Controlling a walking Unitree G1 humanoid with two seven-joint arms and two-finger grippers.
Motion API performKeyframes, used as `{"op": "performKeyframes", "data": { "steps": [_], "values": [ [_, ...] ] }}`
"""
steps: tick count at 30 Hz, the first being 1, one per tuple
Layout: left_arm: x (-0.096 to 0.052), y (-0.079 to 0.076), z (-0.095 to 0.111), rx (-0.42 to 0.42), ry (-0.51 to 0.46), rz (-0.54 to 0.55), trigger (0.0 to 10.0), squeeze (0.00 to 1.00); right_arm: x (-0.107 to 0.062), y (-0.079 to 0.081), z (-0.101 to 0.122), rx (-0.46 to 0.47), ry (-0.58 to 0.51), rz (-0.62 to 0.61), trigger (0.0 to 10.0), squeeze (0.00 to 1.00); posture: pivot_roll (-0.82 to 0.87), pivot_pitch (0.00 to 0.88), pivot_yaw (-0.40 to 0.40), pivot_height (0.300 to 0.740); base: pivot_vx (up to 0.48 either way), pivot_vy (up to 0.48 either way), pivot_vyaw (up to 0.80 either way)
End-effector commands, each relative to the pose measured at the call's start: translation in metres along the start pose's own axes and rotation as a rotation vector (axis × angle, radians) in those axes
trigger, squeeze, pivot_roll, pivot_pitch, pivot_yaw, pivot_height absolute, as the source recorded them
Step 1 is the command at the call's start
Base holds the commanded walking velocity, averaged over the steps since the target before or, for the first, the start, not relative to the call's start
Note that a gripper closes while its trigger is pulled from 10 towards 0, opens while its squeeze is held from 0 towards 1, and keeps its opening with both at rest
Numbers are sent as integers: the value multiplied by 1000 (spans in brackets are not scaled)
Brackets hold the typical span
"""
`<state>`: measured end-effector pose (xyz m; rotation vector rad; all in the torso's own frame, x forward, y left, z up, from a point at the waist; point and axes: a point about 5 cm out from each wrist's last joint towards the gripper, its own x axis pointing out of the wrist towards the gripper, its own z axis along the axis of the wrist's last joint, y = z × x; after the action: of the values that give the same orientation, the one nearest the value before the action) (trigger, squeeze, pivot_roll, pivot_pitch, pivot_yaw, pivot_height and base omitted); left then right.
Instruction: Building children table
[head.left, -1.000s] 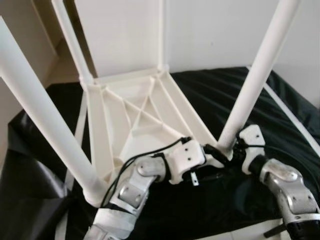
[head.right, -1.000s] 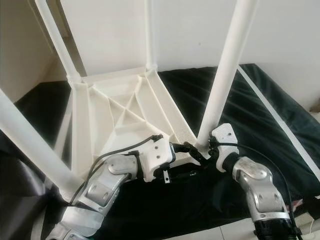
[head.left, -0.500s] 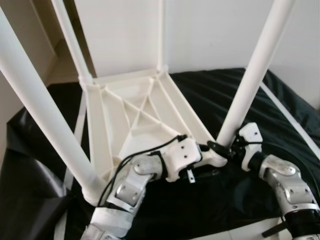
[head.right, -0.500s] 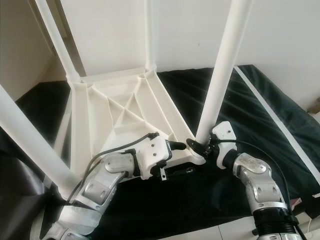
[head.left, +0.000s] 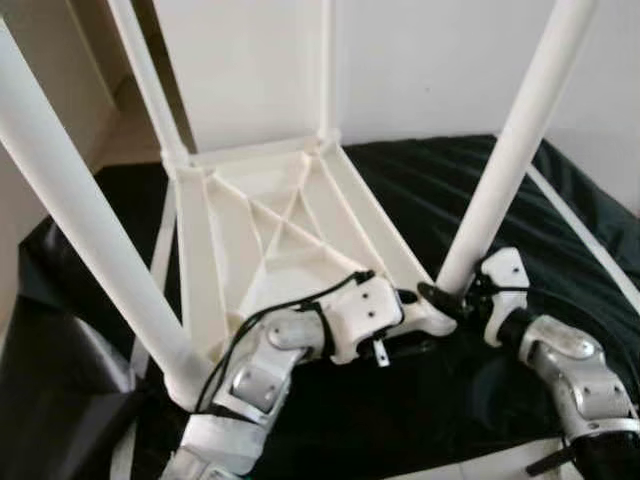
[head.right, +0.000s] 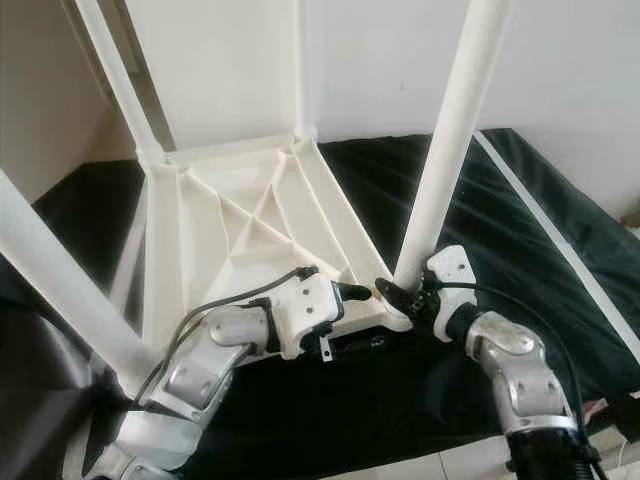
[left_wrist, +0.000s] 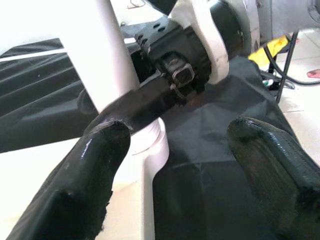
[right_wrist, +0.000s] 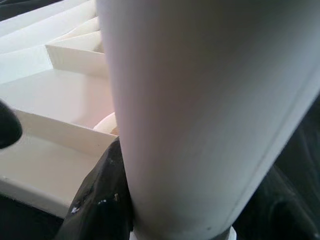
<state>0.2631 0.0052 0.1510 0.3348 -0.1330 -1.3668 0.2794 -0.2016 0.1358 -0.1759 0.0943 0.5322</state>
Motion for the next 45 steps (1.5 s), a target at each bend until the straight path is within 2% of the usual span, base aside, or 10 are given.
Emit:
{"op": "performKeyframes", "data": {
  "steps": [1,3,7,10,11,14,18,36,37,45],
  "values": [
    [0,9,-1,3,5,142,10000,0,-2,2,-8,5,59,-79,10000,0,-76,7,8,740,0,0,0],
    [0,11,0,2,-4,150,10000,0,-2,13,-15,35,110,-208,10000,0,-80,9,3,740,0,0,0],
    [2,12,1,4,-10,162,10000,0,-2,23,-20,71,137,-324,10000,0,-80,9,1,740,0,0,0],
    [5,14,4,2,-26,172,10000,0,-4,34,-23,179,150,-560,10000,0,-89,9,3,740,0,0,0],
    [5,14,4,2,-26,172,10000,0,-4,34,-23,179,150,-560,10000,0,-89,9,3,740,0,0,0],
    [8,13,6,8,-32,161,10000,0,-6,48,-27,310,167,-720,10000,0,-92,12,1,740,0,0,0],
    [9,13,7,12,-36,153,10000,0,-5,57,-25,306,189,-719,10000,0,-99,14,7,740,0,0,0],
    [11,14,7,16,-39,146,10000,0,-1,72,-18,347,174,-669,10000,0,-91,15,-6,740,0,0,0],
    [10,15,7,18,-38,148,10000,0,0,74,-14,336,153,-645,10000,1000,-89,9,-12,740,0,0,0],
    [11,15,7,26,-39,146,10000,0,4,74,-4,307,84,-571,10000,1000,-92,0,-13,740,0,0,0]
  ]
}}
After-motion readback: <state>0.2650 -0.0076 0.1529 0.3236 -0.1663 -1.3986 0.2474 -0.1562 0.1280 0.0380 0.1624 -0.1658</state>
